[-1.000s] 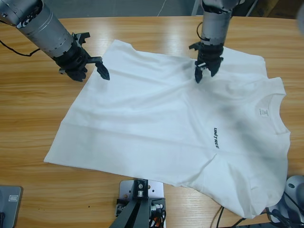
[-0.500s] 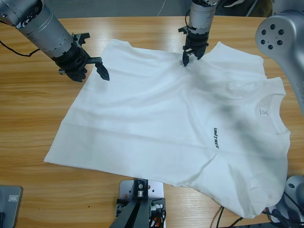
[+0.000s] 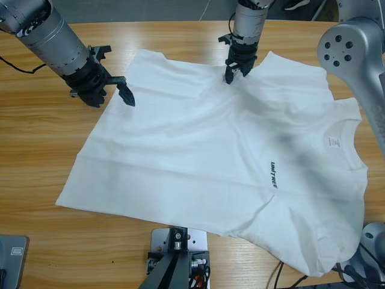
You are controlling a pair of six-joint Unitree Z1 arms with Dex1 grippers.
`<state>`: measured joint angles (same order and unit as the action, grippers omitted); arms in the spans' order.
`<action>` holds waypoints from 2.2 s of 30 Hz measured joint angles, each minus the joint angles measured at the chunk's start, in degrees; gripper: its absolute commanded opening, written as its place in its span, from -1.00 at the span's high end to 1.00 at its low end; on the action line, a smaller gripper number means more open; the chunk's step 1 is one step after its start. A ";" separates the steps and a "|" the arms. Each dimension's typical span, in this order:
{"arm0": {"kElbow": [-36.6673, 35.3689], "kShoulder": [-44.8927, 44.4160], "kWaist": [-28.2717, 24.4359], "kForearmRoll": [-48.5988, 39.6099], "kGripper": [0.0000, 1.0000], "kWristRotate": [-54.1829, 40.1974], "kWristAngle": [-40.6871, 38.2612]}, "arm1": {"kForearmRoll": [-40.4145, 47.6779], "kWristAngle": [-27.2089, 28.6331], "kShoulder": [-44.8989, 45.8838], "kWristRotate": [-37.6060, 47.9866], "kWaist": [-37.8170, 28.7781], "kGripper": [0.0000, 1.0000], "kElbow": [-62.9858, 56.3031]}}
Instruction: Fold clothes
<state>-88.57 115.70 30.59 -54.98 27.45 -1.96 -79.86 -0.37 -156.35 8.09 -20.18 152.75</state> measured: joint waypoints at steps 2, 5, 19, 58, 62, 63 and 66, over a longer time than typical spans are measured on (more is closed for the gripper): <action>0.00 -0.19 0.00 0.00 -0.91 0.00 0.00 | 0.03 -0.47 -0.09 -0.13 -0.01 -0.28 0.17; 0.00 -0.62 -0.01 0.00 -0.91 0.00 0.00 | 0.42 -1.50 -0.19 -0.14 -0.22 -0.27 0.34; 0.15 -1.42 -0.30 -0.06 -0.92 -0.33 1.12 | 21.41 -1.39 -1.38 0.28 -2.60 -0.21 0.70; -9.08 2.87 -10.87 5.98 -1.00 -20.36 -13.78 | 12.03 -4.17 51.03 -22.13 0.85 -0.50 -38.54; -10.09 3.46 -10.46 6.00 -1.00 -30.69 -10.92 | 24.08 -3.96 63.80 -19.22 0.81 -0.50 -63.43; -10.40 3.91 -10.46 6.00 -1.00 -34.47 -9.90 | 26.33 -3.96 66.20 -18.68 0.81 -0.50 -68.03; -13.05 6.96 -10.47 6.01 -1.00 -45.14 -7.69 | 30.58 -4.11 70.60 -17.54 0.81 -0.50 -77.02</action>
<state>-101.63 122.66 20.12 -48.97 -17.69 -9.65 -49.28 -4.48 -85.75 -9.45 -19.38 75.73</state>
